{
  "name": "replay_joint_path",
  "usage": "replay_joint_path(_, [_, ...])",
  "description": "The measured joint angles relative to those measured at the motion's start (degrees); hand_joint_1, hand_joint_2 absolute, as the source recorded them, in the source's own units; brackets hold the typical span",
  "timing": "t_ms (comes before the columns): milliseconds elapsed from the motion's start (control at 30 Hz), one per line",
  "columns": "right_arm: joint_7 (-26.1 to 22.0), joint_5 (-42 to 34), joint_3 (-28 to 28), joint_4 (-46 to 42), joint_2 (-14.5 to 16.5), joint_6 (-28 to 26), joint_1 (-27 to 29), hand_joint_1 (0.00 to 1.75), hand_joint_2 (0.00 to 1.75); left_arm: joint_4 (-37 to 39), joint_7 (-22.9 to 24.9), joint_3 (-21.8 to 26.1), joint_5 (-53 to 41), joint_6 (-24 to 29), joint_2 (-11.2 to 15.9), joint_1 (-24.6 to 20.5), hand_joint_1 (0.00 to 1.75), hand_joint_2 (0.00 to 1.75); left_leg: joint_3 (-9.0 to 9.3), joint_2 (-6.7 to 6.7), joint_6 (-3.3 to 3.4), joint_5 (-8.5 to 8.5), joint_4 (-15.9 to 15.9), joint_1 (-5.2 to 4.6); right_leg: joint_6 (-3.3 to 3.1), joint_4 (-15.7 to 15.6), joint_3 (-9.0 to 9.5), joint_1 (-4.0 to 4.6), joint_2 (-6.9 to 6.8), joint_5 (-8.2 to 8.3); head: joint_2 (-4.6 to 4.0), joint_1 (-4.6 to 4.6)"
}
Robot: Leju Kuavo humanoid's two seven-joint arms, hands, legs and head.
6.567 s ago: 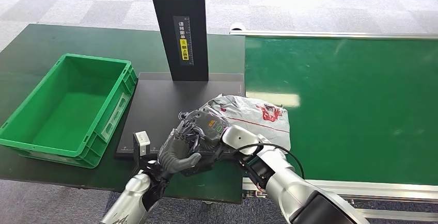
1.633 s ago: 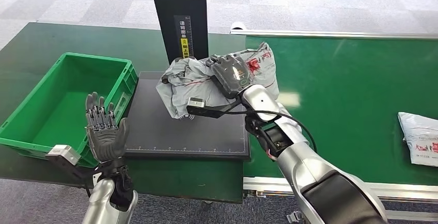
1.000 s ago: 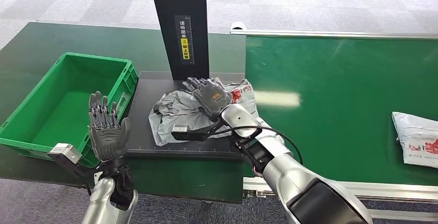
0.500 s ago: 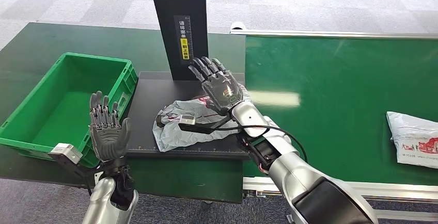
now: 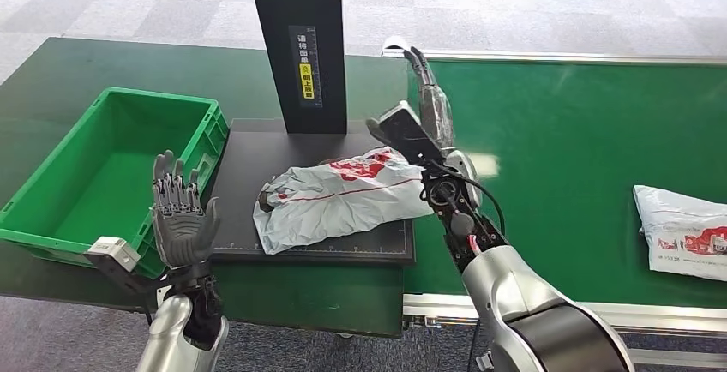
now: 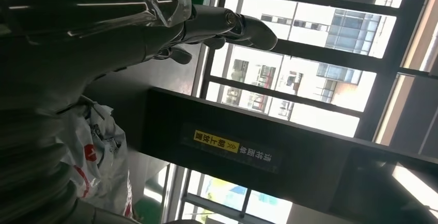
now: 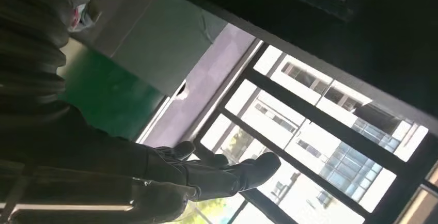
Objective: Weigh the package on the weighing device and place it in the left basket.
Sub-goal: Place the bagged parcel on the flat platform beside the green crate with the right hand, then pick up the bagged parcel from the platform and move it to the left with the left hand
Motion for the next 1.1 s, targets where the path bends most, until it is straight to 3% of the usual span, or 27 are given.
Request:
replay_joint_path(133, [-0.67,-10.98,-4.39,-9.04,-1.89,6.18,6.66,0.00,1.75,-0.02,0.91,0.09,-2.18,-1.14,0.73,0.78,0.00,1.75,-0.01,-0.06,0.00,-0.01,0.00,0.00,0.01,-0.02,-0.01,0.00,-0.05,-0.01,0.00,-0.01])
replay_joint_path(267, [2.72,-19.24,-7.41,-21.13,-6.70,11.04,15.38,0.00,1.75,0.01,3.21,-0.26,-5.07,-5.45,1.62,2.45,0.00,1.75,-0.08,-0.15,0.03,-0.04,0.00,-0.02,0.02,-0.11,0.00,-0.01,-0.13,-0.02,0.00,0.01])
replay_joint_path(433, [6.45,-22.41,-9.13,-33.03,-11.77,17.37,25.87,0.00,1.75,0.54,6.34,-3.22,-13.03,-10.43,2.43,4.33,0.00,1.75,-0.11,-0.11,0.02,-0.12,0.00,-0.02,0.03,-0.18,-0.02,-0.01,-0.11,-0.03,0.00,0.00])
replay_joint_path(700, [9.67,-19.99,-9.09,-40.44,-13.64,20.26,36.51,0.00,1.75,0.63,9.73,-7.54,-29.04,-4.30,2.96,5.83,0.00,1.75,-0.10,-0.07,0.01,-0.12,-0.03,0.02,0.02,-0.18,-0.04,0.02,-0.10,-0.03,0.00,-0.02])
replay_joint_path(833, [10.11,-18.72,-8.29,-40.87,-13.72,22.50,38.85,0.00,1.75,0.67,10.04,-9.46,-37.49,1.69,3.10,4.65,0.00,1.75,-0.08,-0.05,0.00,-0.09,-0.02,0.02,0.02,-0.17,0.01,0.02,-0.11,-0.03,0.00,-0.01])
replay_joint_path(1100, [9.90,-18.52,-7.25,-40.88,-13.69,23.10,40.60,0.00,1.75,0.99,10.76,-11.65,-42.31,5.38,3.33,2.87,0.00,1.75,-0.08,-0.03,0.00,-0.10,-0.02,0.01,0.02,-0.17,-0.01,0.01,-0.10,-0.03,0.00,-0.02])
